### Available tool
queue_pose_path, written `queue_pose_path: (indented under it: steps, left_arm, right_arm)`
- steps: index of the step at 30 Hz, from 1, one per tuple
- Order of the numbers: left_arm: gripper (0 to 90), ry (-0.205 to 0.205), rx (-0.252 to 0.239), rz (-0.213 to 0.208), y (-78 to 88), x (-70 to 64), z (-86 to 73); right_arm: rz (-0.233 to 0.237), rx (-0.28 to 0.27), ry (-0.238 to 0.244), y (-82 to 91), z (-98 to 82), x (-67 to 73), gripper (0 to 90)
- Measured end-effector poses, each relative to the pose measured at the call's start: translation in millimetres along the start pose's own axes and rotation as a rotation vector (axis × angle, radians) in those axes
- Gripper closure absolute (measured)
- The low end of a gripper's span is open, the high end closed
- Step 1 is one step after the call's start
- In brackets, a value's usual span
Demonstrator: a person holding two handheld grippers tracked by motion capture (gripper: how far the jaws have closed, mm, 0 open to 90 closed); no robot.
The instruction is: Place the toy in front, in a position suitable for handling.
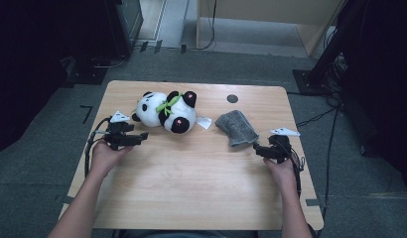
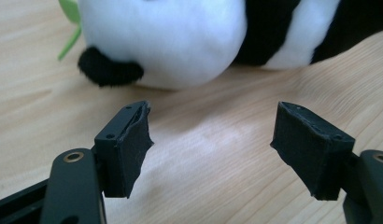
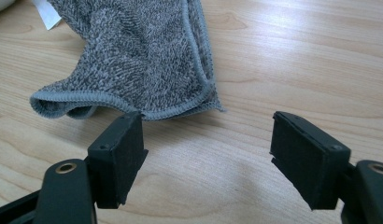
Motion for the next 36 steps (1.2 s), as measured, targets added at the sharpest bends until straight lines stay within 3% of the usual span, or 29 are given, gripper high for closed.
queue_pose_path:
  steps: [3,7,19,36]
  left_arm:
    - [31.0,-0.047,0.006,0.024,-0.3,-2.0,9.7]
    - [31.6,-0.012,-0.003,-0.028,-3.6,-7.5,22.4]
    - [31.5,-0.083,-0.011,-0.053,-4.2,-20.9,54.6]
    - [33.7,-0.099,-0.005,-0.094,-20.9,-32.9,85.2]
  right_arm:
    - [0.004,-0.012,-0.009,1.8,1.9,-0.9,28.2]
    - [0.016,-0.017,-0.020,2.4,3.2,-0.7,29.1]
    - [0.049,0.004,-0.024,-0.2,4.2,3.9,29.6]
    - [0.056,0.039,-0.011,-6.1,-1.2,4.4,29.6]
Point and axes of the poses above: each handheld gripper's, and its own axes: y roughly backward along the jaws, z roughly out of its top, x roughly to its left, the point moved 10 cm from there along -y, roughly forward along the jaws, and after that the axes turned 4 degrees about y, right-handed, at the moved point
